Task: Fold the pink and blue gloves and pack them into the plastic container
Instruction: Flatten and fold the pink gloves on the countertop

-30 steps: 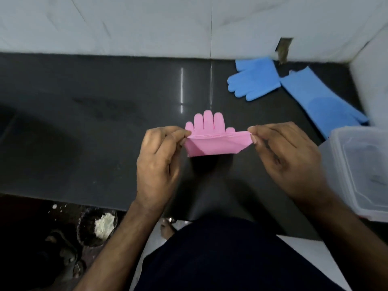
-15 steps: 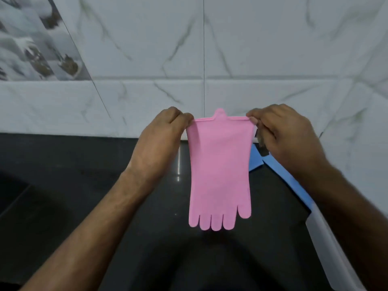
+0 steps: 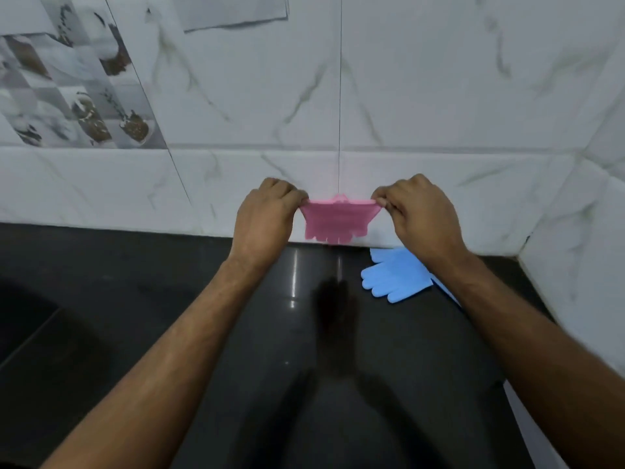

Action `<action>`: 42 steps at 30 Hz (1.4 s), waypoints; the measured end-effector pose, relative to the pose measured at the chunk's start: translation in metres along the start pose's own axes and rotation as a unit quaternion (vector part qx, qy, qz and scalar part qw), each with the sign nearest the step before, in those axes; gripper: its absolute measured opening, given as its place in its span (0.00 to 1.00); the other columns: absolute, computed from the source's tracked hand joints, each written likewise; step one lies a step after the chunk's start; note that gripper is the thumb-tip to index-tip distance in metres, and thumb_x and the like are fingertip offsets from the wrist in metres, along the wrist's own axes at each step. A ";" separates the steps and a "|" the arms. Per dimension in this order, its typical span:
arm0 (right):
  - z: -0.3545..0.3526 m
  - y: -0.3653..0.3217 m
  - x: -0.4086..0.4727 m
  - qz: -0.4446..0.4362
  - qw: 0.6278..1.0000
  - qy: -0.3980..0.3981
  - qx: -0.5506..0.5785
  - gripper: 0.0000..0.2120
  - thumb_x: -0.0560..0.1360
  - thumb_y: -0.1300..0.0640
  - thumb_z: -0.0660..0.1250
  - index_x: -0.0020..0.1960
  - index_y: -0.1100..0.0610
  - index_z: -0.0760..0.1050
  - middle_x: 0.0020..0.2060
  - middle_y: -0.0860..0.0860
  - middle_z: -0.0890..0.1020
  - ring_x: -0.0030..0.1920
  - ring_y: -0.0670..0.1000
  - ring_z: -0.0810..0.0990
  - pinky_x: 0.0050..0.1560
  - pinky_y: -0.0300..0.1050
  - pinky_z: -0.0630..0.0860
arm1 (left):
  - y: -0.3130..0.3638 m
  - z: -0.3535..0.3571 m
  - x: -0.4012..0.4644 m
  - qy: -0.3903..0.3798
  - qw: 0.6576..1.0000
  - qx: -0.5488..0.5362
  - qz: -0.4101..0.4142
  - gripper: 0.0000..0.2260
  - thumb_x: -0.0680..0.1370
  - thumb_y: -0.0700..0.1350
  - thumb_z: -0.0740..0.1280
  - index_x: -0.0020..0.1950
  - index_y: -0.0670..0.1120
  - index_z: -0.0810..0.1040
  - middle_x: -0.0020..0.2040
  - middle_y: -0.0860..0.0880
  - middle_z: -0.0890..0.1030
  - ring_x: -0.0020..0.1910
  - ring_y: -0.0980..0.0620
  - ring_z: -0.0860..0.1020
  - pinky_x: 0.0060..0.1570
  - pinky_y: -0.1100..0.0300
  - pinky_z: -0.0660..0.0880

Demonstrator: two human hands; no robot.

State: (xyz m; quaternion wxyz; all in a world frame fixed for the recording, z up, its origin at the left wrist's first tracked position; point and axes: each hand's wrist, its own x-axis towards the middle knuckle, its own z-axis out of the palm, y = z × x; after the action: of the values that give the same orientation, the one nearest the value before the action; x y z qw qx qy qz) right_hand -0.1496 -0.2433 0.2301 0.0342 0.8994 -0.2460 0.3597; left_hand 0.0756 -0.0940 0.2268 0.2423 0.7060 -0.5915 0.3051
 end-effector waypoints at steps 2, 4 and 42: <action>0.016 -0.002 -0.035 -0.022 0.998 -0.049 0.012 0.10 0.75 0.68 0.69 0.51 0.56 0.84 0.42 0.54 0.83 0.43 0.60 0.77 0.40 0.55 0.75 | 0.002 0.013 -0.047 -0.018 0.999 -0.035 0.022 0.11 0.72 0.32 0.75 0.51 0.45 0.86 0.49 0.47 0.85 0.54 0.44 0.78 0.41 0.51 0.75; 0.035 -0.008 -0.079 -0.036 0.991 -0.125 0.027 0.12 0.71 0.71 0.71 0.49 0.58 0.85 0.42 0.56 0.83 0.43 0.62 0.78 0.41 0.57 0.76 | 0.009 0.027 -0.103 -0.064 0.995 -0.073 0.036 0.10 0.72 0.33 0.76 0.51 0.44 0.86 0.52 0.46 0.85 0.57 0.43 0.80 0.48 0.51 0.76; 0.055 -0.071 -0.320 0.055 0.944 -0.144 0.291 0.05 0.83 0.63 0.56 0.56 0.59 0.70 0.54 0.58 0.85 0.62 0.53 0.82 0.68 0.50 0.74 | 0.089 0.013 -0.325 -0.200 0.924 -0.325 -0.025 0.14 0.79 0.25 0.56 0.56 0.39 0.74 0.64 0.37 0.82 0.73 0.37 0.74 0.76 0.36 0.63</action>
State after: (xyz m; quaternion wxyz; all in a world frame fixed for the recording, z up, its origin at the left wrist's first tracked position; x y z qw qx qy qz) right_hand -0.2799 -0.0602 -0.0149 -0.2845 0.8975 -0.1820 0.2837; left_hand -0.0473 0.1043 -0.0170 0.3431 0.6491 -0.6765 -0.0576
